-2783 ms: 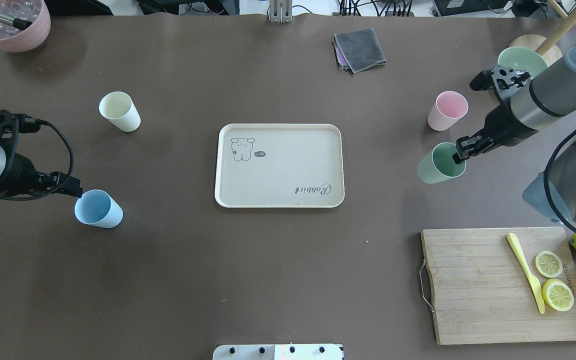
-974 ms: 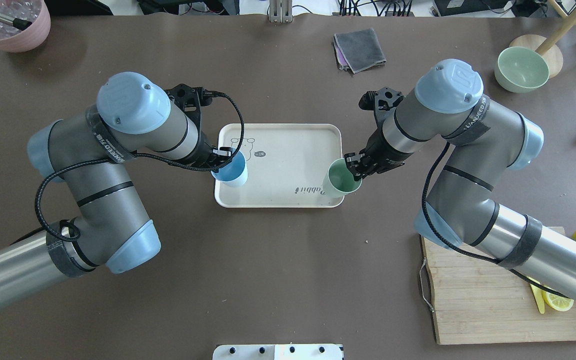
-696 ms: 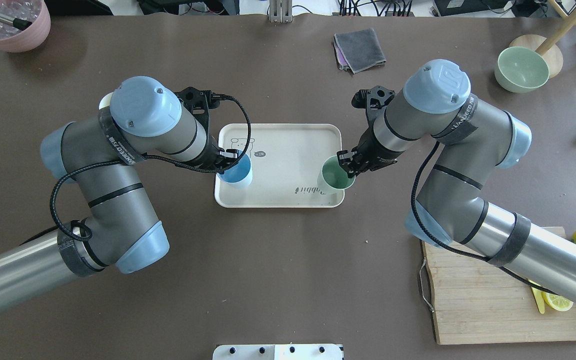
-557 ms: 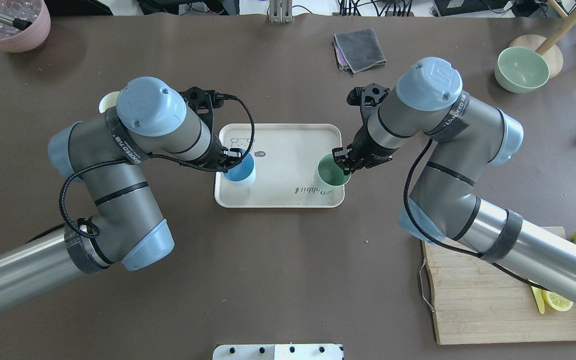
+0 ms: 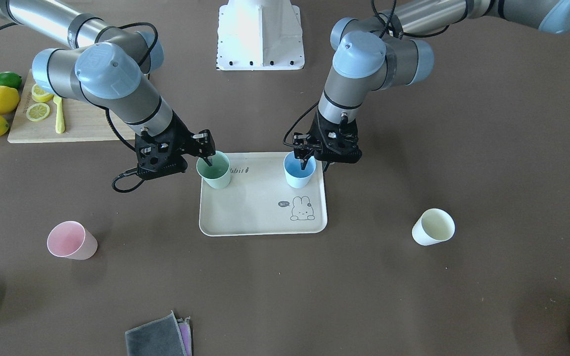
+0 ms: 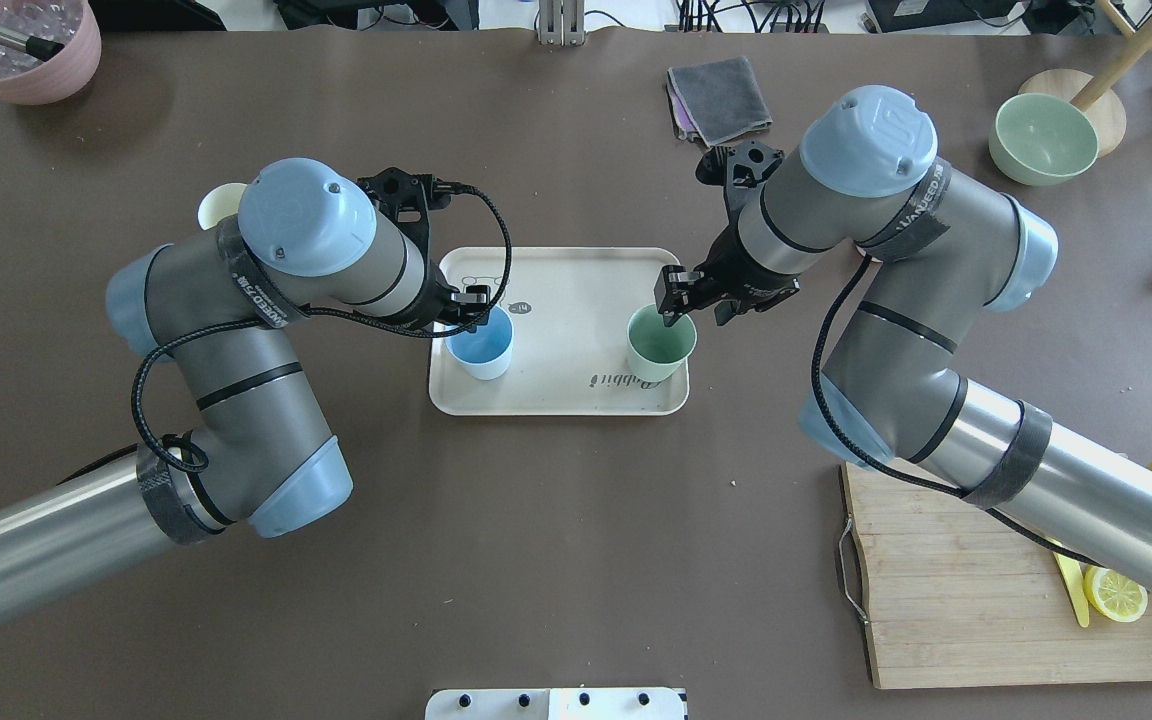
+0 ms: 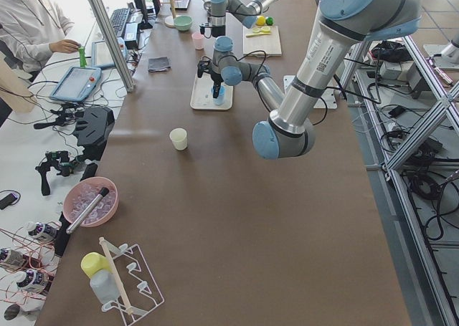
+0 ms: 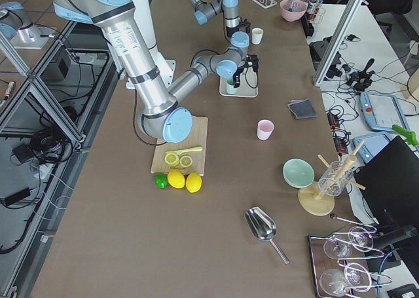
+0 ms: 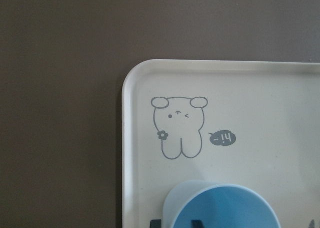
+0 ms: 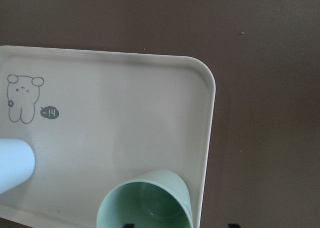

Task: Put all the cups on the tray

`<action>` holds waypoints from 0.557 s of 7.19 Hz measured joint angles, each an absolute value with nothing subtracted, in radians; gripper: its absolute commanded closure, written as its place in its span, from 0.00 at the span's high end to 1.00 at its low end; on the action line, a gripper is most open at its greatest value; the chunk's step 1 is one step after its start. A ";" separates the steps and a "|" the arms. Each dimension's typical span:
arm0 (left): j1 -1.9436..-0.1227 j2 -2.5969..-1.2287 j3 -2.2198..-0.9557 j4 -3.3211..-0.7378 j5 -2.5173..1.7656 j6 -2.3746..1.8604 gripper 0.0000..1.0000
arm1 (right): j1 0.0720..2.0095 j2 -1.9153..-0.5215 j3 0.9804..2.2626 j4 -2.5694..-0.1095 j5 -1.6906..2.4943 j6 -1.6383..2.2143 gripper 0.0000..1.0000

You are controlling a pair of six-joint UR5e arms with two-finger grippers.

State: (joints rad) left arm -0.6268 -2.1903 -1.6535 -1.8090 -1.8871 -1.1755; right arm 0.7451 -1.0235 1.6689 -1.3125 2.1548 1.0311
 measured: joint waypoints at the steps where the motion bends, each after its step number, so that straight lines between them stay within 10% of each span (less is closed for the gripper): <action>1: -0.675 -2.162 -1.691 -1.803 -1.928 -1.167 0.97 | 0.812 -1.040 1.686 -1.319 2.195 1.023 0.98; 4: -0.835 -2.044 -1.761 -1.790 -2.003 -0.964 0.97 | 1.022 -1.127 1.638 -1.326 2.240 0.826 0.98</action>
